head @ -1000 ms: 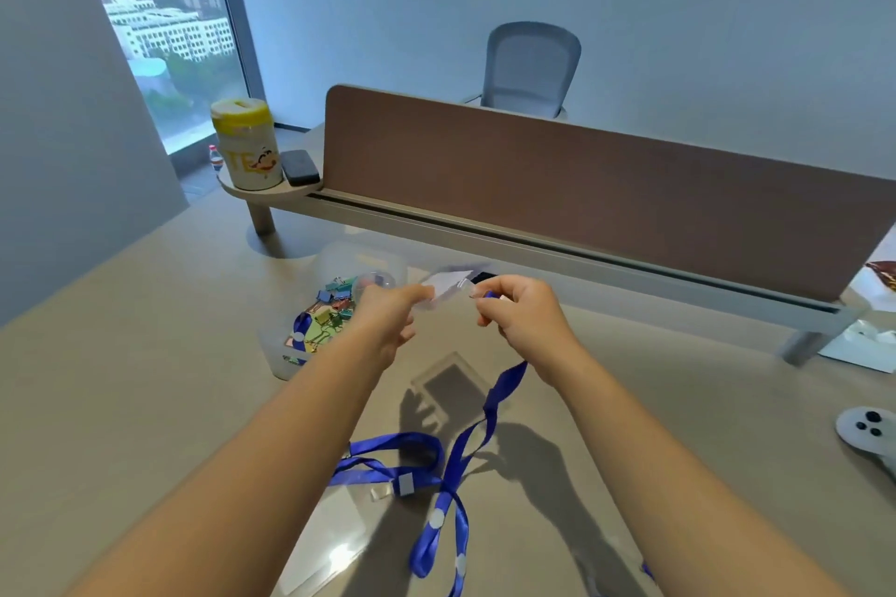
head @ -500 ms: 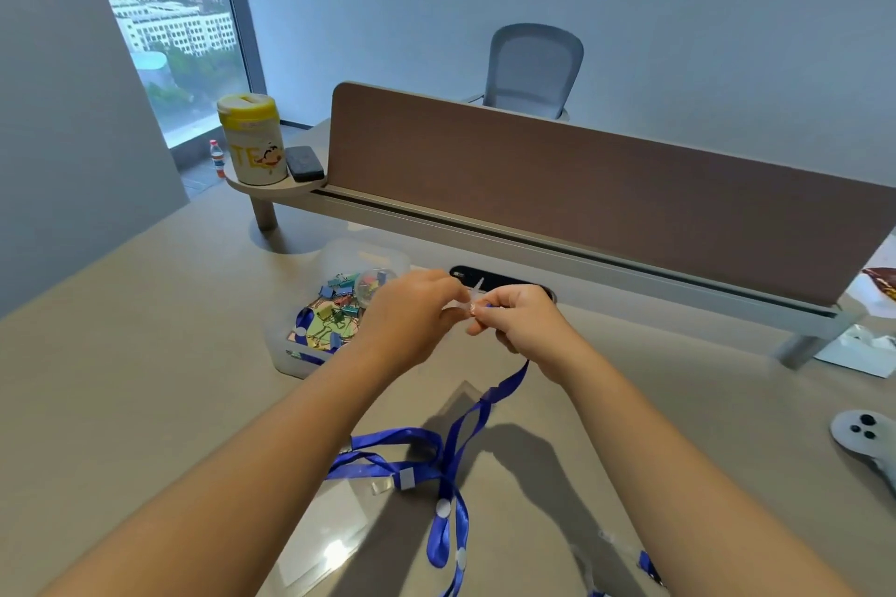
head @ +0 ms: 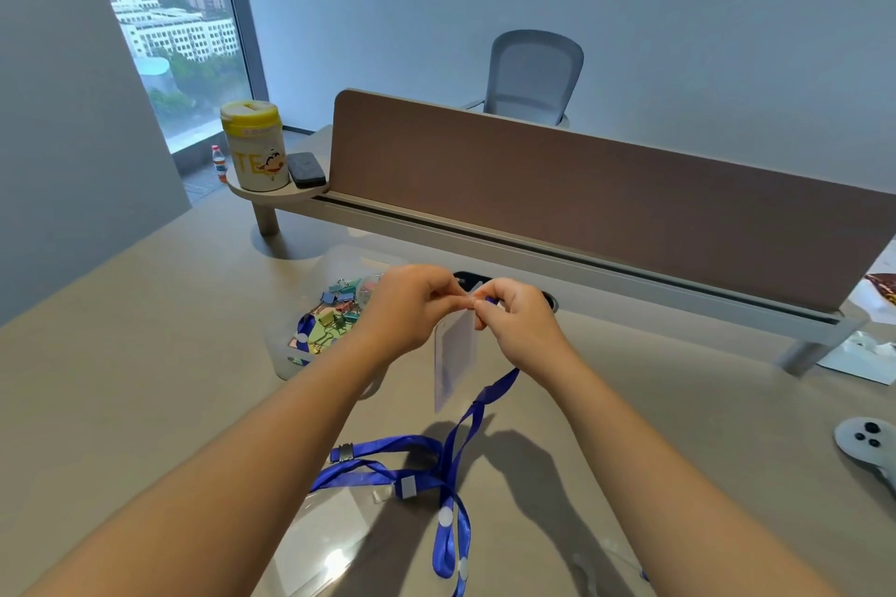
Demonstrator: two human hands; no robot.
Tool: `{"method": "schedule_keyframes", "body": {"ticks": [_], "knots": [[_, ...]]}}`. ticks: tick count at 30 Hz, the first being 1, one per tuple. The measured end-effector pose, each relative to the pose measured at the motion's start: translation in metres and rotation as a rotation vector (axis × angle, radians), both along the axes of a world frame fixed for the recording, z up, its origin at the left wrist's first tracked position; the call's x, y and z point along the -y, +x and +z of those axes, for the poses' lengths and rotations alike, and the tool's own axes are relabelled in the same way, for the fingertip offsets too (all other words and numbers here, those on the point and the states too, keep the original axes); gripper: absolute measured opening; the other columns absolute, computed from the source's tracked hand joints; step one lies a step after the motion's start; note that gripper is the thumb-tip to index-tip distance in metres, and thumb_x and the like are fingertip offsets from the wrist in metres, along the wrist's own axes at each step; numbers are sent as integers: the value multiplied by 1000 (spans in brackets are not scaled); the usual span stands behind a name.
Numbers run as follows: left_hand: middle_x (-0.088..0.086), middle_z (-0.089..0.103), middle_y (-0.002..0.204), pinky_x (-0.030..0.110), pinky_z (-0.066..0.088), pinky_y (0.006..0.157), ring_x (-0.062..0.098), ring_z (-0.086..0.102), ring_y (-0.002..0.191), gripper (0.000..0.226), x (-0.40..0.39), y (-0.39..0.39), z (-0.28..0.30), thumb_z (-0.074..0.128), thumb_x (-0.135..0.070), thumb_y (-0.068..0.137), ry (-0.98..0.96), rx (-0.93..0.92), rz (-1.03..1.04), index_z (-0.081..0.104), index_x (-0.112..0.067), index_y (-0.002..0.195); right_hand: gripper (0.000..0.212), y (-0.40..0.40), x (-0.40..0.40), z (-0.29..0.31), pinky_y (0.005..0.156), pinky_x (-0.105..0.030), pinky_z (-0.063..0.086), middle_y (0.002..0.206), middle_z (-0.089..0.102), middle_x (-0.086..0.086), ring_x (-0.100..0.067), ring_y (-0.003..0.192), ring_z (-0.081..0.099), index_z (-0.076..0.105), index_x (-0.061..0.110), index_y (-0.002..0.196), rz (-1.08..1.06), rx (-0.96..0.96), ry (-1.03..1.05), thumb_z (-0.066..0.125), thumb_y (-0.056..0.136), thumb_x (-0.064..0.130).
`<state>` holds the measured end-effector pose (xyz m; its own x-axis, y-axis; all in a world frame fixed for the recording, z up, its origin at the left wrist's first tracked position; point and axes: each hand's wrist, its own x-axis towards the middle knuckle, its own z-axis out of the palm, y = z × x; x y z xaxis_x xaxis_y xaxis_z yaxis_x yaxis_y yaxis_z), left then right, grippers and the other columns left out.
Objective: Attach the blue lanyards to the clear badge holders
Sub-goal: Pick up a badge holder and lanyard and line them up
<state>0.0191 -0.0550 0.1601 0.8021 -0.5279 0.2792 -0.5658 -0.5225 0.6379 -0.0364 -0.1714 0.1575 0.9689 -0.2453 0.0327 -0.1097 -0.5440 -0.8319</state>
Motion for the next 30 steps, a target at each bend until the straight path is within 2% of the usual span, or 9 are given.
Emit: {"method": "schedule_keyframes", "body": {"ticks": [4, 10, 12, 15, 19, 23, 26, 28, 30], "knots": [[17, 70, 94, 25, 44, 68, 14, 52, 79, 21, 6, -3, -3, 56, -17, 86, -94, -22, 63, 67, -1, 95, 14, 5, -1, -1, 55, -24, 33, 61, 46, 4, -9, 55, 39, 54, 10, 83, -31, 29, -16, 44, 93, 13], [5, 60, 73, 34, 50, 70, 19, 55, 76, 17, 19, -4, -3, 55, -12, 86, -354, -223, 146, 66, 1, 87, 12, 7, -1, 5, 53, -22, 34, 61, 44, 6, -6, 54, 39, 51, 13, 84, -103, 91, -39, 43, 94, 14], [-2, 55, 66, 26, 46, 64, 16, 52, 70, 15, 25, -5, -3, 54, -11, 86, -423, -301, 172, 65, -3, 80, 12, 5, 0, 8, 52, -20, 34, 62, 44, 8, -6, 56, 40, 50, 13, 84, -135, 111, -60, 43, 94, 15], [1, 56, 67, 22, 45, 63, 15, 52, 69, 24, 32, -5, -1, 52, -7, 86, -563, -443, 175, 59, -13, 64, 12, 2, 1, 7, 52, -16, 33, 63, 45, 10, -4, 58, 41, 50, 14, 84, -153, 159, -53, 43, 93, 14], [3, 57, 68, 17, 49, 65, 11, 54, 65, 23, 36, -9, 8, 50, -8, 88, -659, -601, 70, 58, -13, 67, 21, -1, 10, 11, 53, -19, 35, 60, 46, 5, -6, 55, 41, 54, 12, 73, -198, 146, 143, 44, 92, 11], [-1, 58, 82, 20, 48, 72, 13, 55, 83, 9, 39, -11, 7, 51, -19, 89, -651, -676, -21, 59, -15, 87, 28, -5, 29, 25, 40, -16, 27, 55, 42, 1, -5, 39, 32, 54, 13, 65, -147, -11, 511, 47, 91, 10], [-11, 54, 93, 15, 47, 73, 4, 52, 88, 29, 43, -18, 1, 58, -14, 84, -525, -569, -65, 48, -18, 111, 28, -7, 41, 30, 32, -14, 21, 51, 42, 1, -1, 28, 27, 55, 10, 66, -121, -38, 729, 46, 92, 9], [-5, 57, 102, 16, 48, 71, 5, 53, 87, 34, 47, -25, -1, 55, -12, 86, -385, -463, -63, 49, -15, 118, 29, -8, 46, 34, 31, -14, 20, 47, 43, 3, -2, 28, 26, 53, 10, 63, -121, -41, 812, 48, 92, 9], [7, 60, 109, 26, 46, 74, 18, 55, 95, 28, 52, -27, -4, 49, -13, 90, -340, -378, 18, 53, -10, 118, 28, -9, 51, 39, 33, -14, 20, 45, 43, 3, -3, 30, 25, 53, 8, 64, -109, -26, 801, 49, 91, 9]]}}
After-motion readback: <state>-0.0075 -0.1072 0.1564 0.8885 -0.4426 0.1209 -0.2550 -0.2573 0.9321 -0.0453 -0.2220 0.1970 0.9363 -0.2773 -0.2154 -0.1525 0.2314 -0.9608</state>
